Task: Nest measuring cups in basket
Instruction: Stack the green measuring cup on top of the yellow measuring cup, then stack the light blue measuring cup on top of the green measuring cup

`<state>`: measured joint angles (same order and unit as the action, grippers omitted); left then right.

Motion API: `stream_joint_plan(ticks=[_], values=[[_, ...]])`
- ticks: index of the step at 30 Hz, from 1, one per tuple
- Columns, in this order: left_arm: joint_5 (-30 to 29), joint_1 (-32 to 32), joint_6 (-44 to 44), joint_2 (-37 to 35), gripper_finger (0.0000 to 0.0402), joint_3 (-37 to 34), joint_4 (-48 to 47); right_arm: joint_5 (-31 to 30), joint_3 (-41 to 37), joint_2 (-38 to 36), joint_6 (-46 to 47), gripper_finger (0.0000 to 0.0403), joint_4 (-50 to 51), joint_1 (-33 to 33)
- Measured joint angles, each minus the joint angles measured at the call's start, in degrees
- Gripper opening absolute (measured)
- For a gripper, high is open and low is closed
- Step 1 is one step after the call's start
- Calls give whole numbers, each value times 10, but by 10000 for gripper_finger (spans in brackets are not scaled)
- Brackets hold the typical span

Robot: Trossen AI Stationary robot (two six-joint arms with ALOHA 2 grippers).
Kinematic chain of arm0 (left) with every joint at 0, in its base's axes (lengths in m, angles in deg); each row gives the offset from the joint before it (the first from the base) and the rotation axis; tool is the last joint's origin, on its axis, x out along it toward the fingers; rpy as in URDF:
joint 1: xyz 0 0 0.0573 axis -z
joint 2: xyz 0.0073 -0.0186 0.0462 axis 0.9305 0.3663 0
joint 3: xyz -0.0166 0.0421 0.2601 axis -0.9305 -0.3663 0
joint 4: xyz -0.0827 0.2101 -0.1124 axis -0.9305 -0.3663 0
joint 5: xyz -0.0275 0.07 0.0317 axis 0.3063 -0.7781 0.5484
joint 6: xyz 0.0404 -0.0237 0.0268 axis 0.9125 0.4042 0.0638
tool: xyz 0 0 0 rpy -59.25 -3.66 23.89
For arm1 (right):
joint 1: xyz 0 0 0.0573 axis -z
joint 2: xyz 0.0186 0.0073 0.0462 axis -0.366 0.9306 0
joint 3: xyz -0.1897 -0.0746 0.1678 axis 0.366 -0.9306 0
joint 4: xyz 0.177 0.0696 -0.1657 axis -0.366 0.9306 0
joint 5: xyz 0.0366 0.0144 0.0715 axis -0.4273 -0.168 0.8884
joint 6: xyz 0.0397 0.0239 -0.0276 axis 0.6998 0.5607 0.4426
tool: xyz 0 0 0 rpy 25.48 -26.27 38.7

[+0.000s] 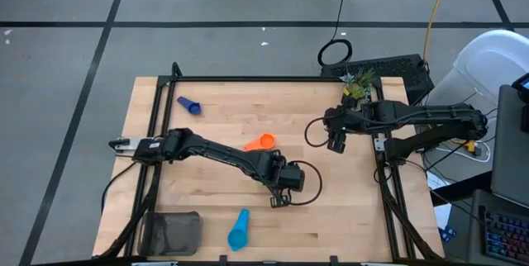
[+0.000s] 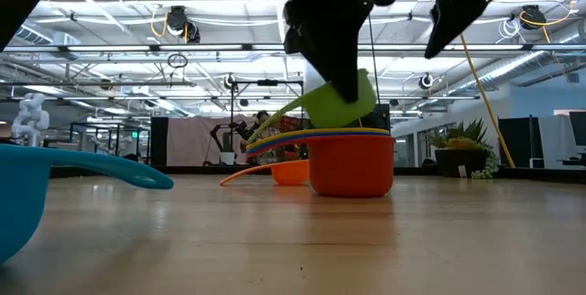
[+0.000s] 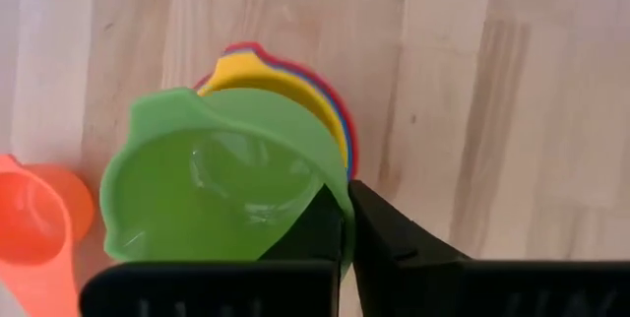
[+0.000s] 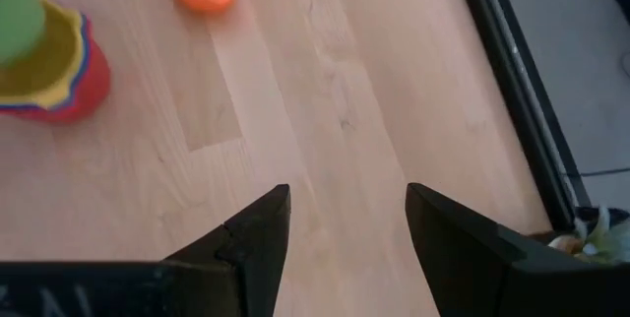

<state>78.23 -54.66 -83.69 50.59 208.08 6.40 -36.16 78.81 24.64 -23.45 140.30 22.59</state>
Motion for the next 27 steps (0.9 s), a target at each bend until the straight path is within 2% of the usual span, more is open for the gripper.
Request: stream_joint_plan(ticks=[4,12,17,23,27], values=[[1,0,12,5,33,1,4,8,-25,0,10,196,0,0],[5,-1,11,6,155,0,6,16,-42,0,15,196,-1,0],[5,-6,-5,6,211,0,5,16,-42,0,19,196,-6,0],[5,-7,-5,3,248,0,-3,21,-42,0,19,196,-8,0],[4,-7,-6,0,258,0,-20,50,-42,0,20,196,-29,0]])
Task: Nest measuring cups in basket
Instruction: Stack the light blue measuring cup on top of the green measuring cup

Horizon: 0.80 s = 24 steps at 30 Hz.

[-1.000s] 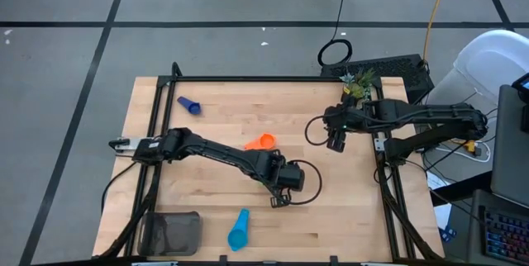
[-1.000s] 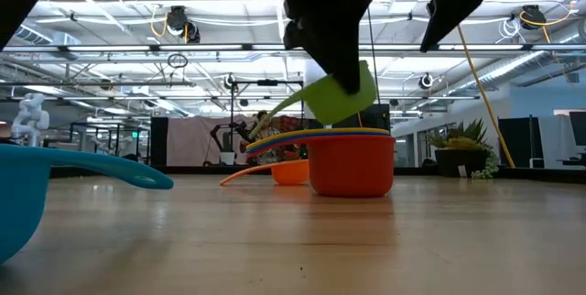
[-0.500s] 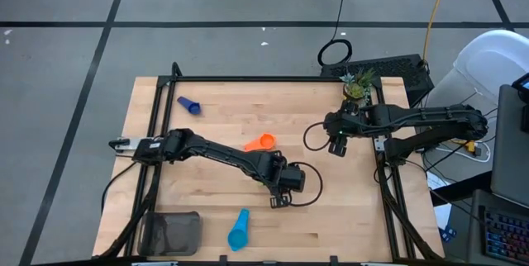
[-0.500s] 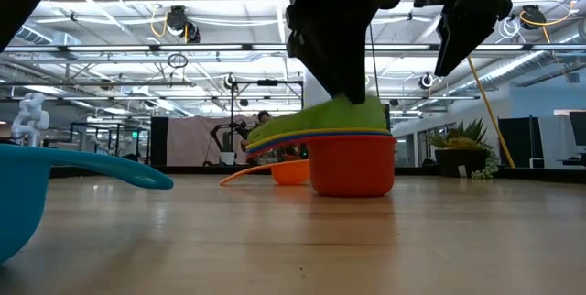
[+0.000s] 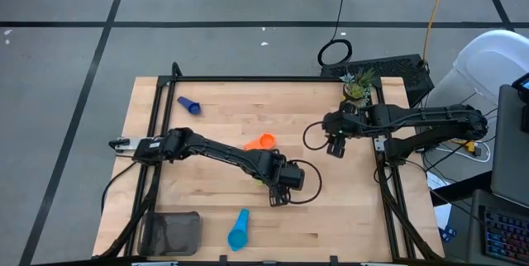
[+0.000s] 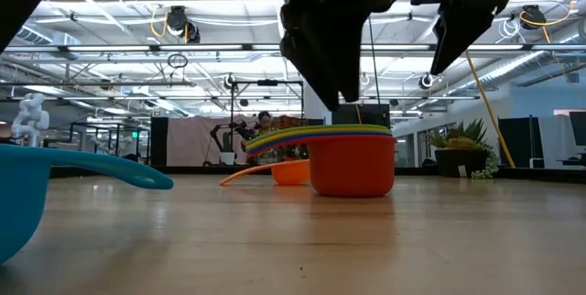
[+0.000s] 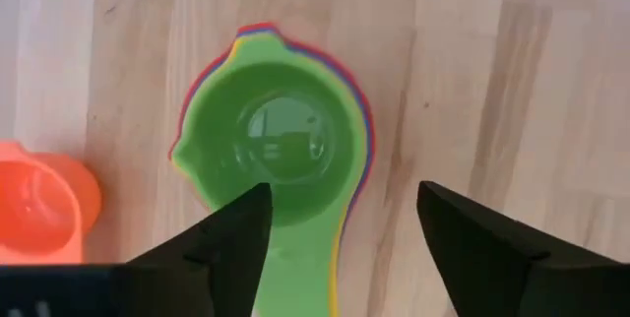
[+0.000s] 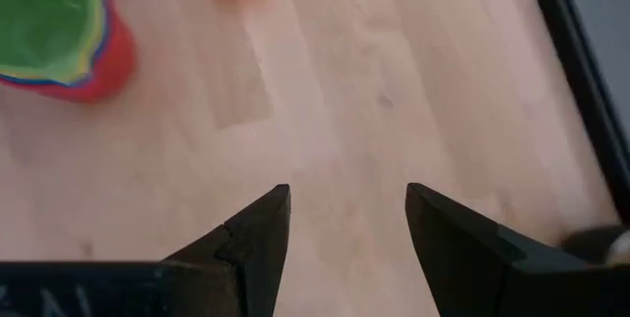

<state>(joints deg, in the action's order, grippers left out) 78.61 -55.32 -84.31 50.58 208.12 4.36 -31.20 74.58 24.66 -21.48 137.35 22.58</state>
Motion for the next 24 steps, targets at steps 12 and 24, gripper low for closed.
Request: stream_joint_plan(ticks=[12,24], values=[[13,65,-144,-31,204,0,-128,26,0,0,-5,196,-17,-1],[9,222,0,-31,157,0,-185,26,0,0,-6,196,-18,-1]])
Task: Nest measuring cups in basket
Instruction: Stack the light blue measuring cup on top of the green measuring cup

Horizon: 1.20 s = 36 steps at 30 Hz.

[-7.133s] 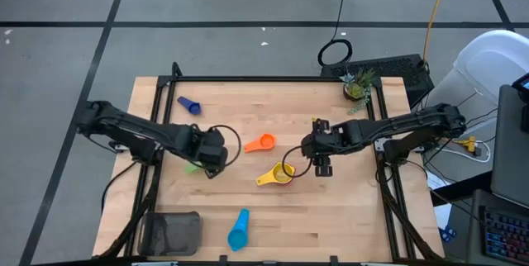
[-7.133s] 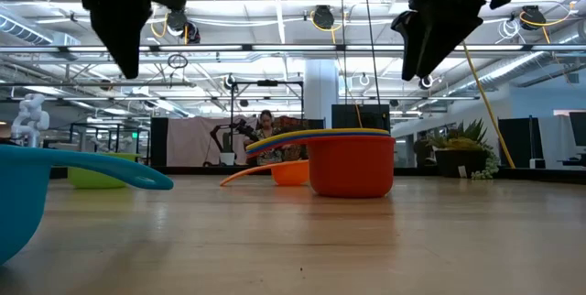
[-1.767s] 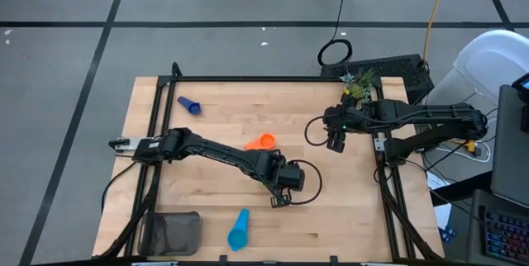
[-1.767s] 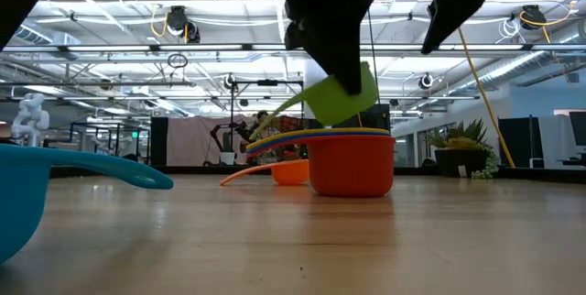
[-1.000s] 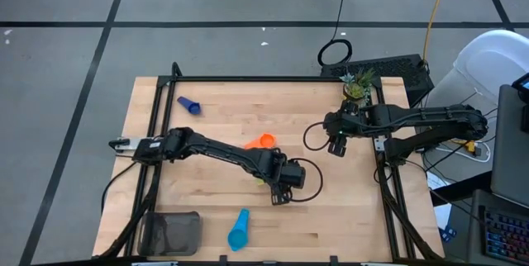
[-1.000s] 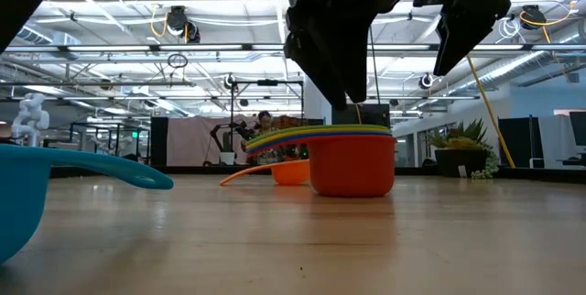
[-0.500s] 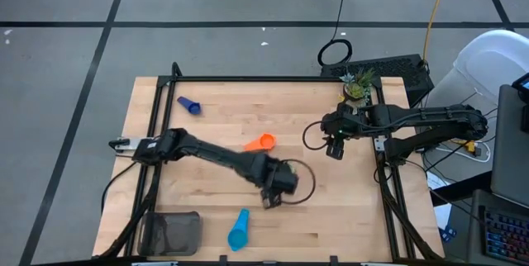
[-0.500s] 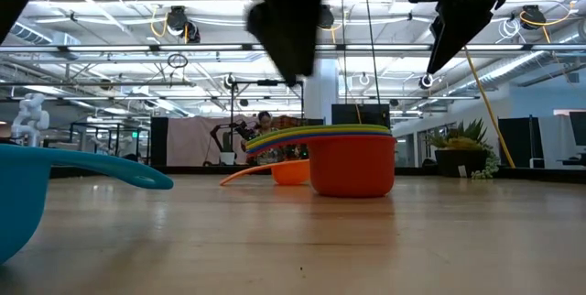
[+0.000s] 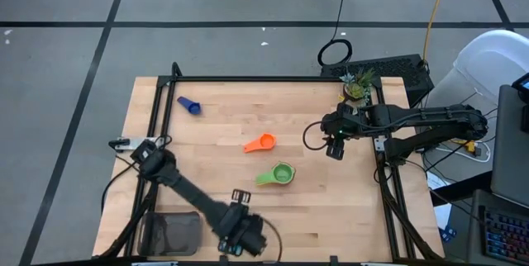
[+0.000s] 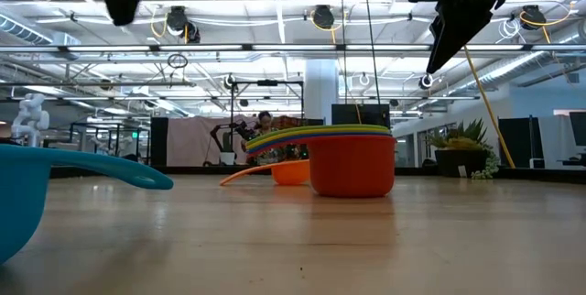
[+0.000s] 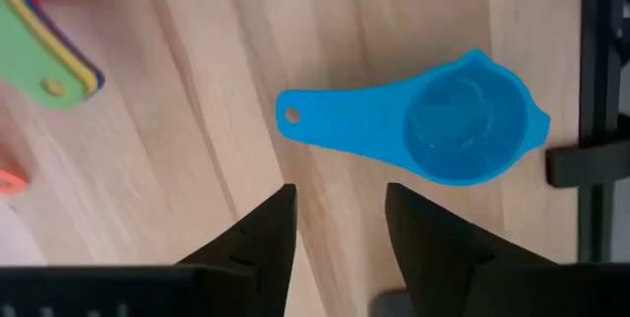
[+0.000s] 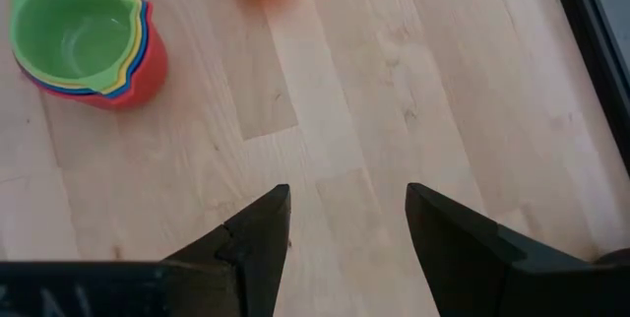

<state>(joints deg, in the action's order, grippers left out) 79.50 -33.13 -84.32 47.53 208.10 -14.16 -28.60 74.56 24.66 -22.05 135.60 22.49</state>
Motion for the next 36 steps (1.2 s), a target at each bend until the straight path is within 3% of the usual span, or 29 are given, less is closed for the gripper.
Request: stream_joint_plan(ticks=[9,14,22,36], values=[[-12,18,-4,1,152,0,55,32,0,0,12,196,0,0],[-18,40,70,6,152,-7,71,32,0,-1,12,196,5,0],[-14,26,218,6,152,-83,103,47,0,-2,24,196,28,0],[18,17,328,6,152,-111,202,46,0,-2,61,196,61,0]])
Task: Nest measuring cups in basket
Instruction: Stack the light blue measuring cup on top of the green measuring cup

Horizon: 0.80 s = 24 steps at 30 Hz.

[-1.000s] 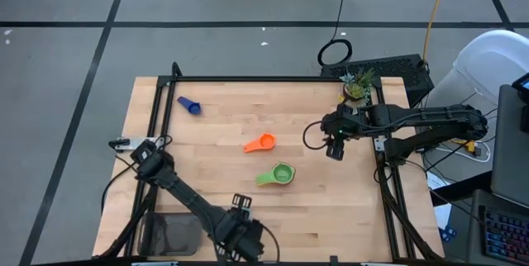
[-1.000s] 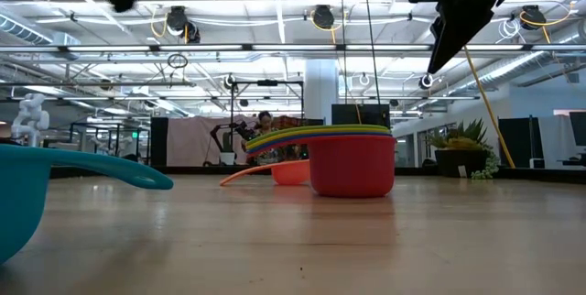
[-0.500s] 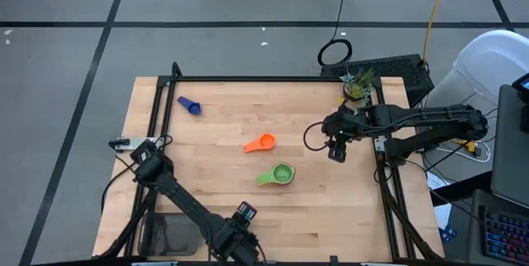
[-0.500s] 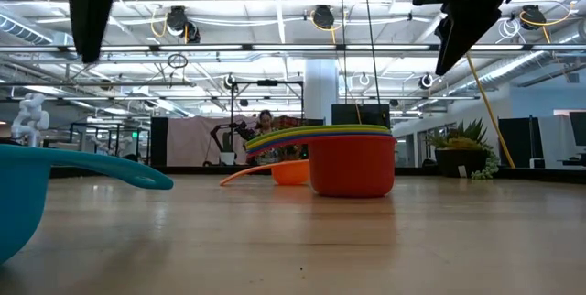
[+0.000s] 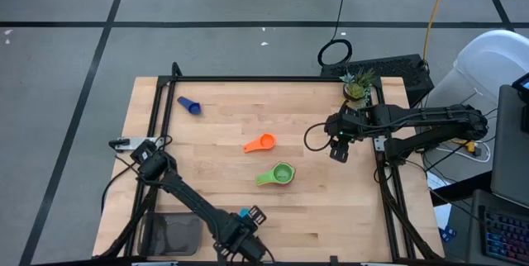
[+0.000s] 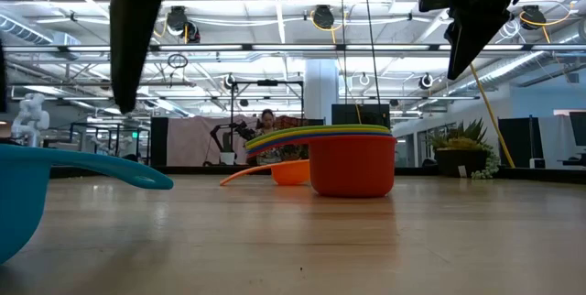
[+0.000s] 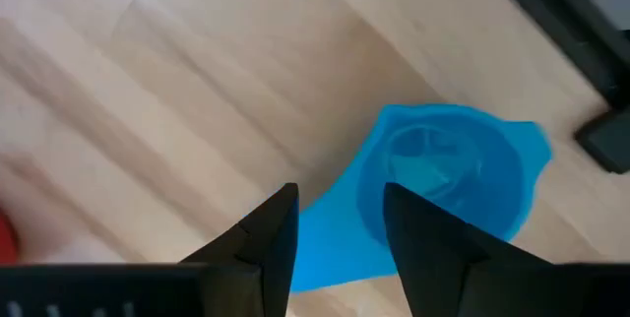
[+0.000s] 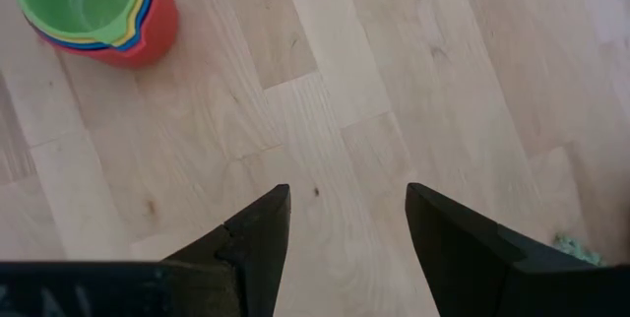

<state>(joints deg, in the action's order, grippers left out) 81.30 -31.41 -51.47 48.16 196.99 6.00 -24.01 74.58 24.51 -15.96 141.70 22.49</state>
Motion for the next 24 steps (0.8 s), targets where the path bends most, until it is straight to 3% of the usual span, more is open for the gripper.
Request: stream_joint_plan(ticks=[11,24], values=[[15,5,78,0,152,-1,18,1,0,0,17,196,-1,0],[15,-6,112,0,152,-64,65,-1,0,0,33,196,-1,-36]])
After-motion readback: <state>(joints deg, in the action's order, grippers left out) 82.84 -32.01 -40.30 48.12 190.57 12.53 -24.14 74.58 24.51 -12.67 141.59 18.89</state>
